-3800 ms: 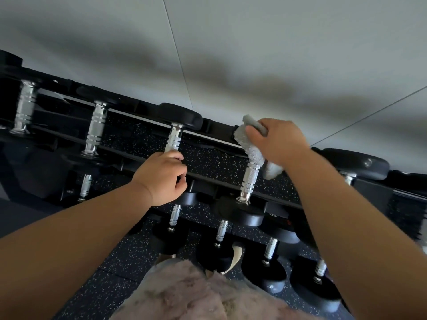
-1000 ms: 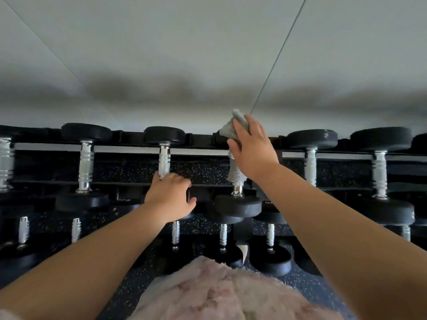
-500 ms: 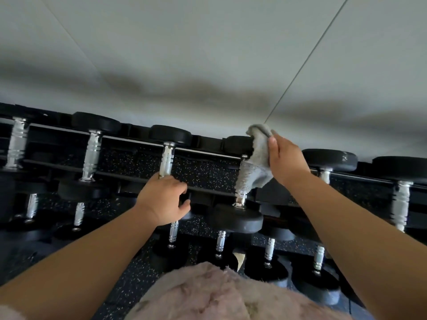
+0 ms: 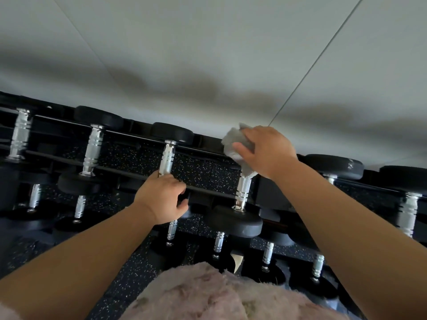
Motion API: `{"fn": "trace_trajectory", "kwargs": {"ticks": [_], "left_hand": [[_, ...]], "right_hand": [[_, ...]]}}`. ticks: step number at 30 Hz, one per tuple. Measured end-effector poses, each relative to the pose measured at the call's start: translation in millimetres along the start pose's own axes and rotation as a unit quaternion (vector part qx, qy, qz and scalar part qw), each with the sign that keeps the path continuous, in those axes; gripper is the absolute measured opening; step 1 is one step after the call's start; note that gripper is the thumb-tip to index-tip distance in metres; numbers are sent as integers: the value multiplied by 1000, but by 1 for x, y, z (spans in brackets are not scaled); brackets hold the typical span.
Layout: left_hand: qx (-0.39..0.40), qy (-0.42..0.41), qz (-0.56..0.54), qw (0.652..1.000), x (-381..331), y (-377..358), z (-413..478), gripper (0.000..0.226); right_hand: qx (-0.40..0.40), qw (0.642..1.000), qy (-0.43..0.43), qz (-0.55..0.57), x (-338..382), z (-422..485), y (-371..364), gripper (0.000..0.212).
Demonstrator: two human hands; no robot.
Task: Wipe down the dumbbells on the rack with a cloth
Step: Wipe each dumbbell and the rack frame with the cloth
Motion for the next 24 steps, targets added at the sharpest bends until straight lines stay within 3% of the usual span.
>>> {"fn": "trace_trajectory", "kwargs": {"ticks": [2, 4, 8, 11, 14, 16, 19, 24], "left_hand": [[-5, -1, -6, 1000, -1, 0, 0, 36], [-5, 1, -11, 1000, -1, 0, 1, 34], [-8, 7, -10, 1000, -2, 2, 0, 33], [-10, 7, -9, 1000, -3, 2, 0, 33], [-16, 3, -15, 1000, -3, 2, 0, 33], [-23, 3, -21, 1000, -1, 1, 0, 33], [-35, -1, -30, 999, -2, 2, -1, 32], [-29, -1, -25, 999, -1, 3, 0, 33]], "right_hand": [[2, 984, -102, 143, -18, -15, -6, 69], [-7, 974, -135, 183, -22, -23, -7, 68], [-18, 999, -38, 22, 8, 1, 9, 58], [50, 990, 35, -124, 34, 31, 9, 52], [115, 981, 47, -150, 36, 44, 6, 53], [122, 985, 25, -121, 25, 37, 7, 53], [73, 995, -20, -67, 5, 13, 8, 61], [-20, 985, -82, 150, -17, -23, -7, 69]]}}
Point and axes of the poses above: each hand's wrist, its own z-axis towards the middle knuckle, its own y-axis out of the back of the hand, x = y × z, the point moved 3 cm from there along z, towards the middle knuckle, and after that the axes turned 10 degrees about -z, right-handed, at the moved point
